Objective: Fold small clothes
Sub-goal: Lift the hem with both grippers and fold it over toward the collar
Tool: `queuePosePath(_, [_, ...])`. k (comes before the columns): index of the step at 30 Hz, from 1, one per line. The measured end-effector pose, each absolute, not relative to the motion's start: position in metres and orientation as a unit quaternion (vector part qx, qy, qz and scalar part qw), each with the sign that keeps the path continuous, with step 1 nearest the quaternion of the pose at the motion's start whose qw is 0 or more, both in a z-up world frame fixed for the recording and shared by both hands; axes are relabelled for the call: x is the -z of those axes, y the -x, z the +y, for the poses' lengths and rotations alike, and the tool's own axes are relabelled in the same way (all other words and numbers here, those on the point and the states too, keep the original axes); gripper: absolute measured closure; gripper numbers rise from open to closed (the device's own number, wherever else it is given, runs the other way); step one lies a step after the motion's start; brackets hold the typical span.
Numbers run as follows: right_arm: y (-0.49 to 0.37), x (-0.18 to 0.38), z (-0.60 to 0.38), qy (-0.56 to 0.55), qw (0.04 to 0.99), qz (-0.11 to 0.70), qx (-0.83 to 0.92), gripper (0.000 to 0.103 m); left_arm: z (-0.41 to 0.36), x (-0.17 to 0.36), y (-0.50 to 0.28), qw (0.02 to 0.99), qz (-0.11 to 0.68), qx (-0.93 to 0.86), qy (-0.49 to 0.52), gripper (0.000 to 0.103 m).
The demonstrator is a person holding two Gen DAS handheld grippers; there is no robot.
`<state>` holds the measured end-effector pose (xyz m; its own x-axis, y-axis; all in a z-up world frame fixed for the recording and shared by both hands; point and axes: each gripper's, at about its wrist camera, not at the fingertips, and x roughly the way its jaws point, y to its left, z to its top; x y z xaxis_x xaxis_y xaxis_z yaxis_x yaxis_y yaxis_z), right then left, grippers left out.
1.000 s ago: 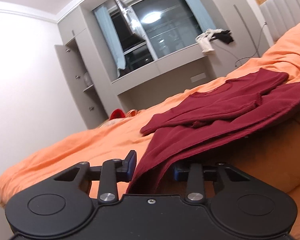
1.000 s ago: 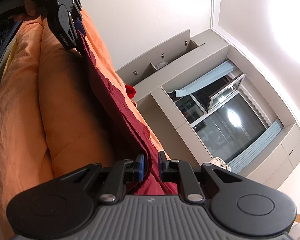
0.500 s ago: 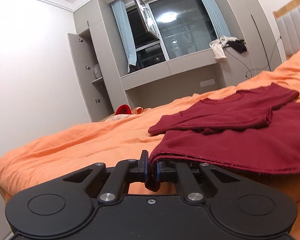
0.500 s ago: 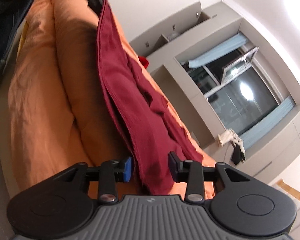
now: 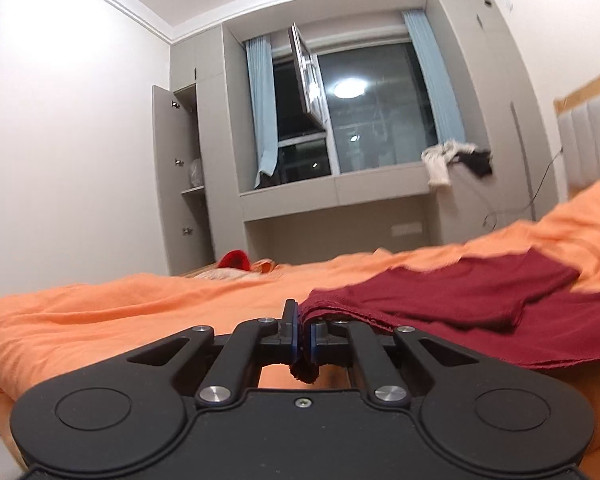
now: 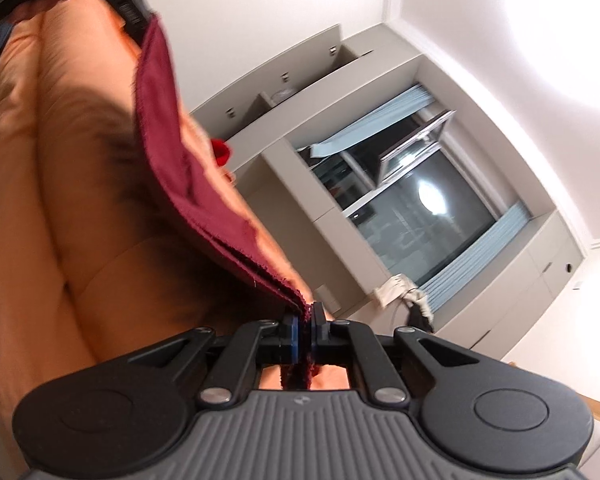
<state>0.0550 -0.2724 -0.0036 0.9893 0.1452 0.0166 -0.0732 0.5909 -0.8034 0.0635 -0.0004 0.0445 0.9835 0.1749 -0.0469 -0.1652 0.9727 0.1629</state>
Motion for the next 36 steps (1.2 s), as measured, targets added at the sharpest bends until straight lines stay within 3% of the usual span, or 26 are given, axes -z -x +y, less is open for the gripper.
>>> queuePosePath(15, [0.069,-0.085,-0.313,0.400,0.911,-0.069,-0.077,0.098,0.002,-0.115,0.057,0.995,-0.042,-0.002,-0.091,0.098])
queuePosePath(20, [0.059,-0.105,-0.324,0.356,0.928,-0.066,-0.091,0.098,0.007,-0.134,0.077,0.996,-0.031,0.021,-0.078,0.098])
queuePosePath(27, [-0.011,-0.123,-0.331,0.307,0.947,-0.075,-0.058,0.098,0.014,-0.150,0.028,0.998,-0.009,0.029,-0.049,0.098])
queuePosePath(36, [-0.143,-0.119,-0.316,0.328,0.943,-0.060,-0.009,0.098,0.008,-0.163,-0.092,0.998,0.014,-0.002,-0.059,0.097])
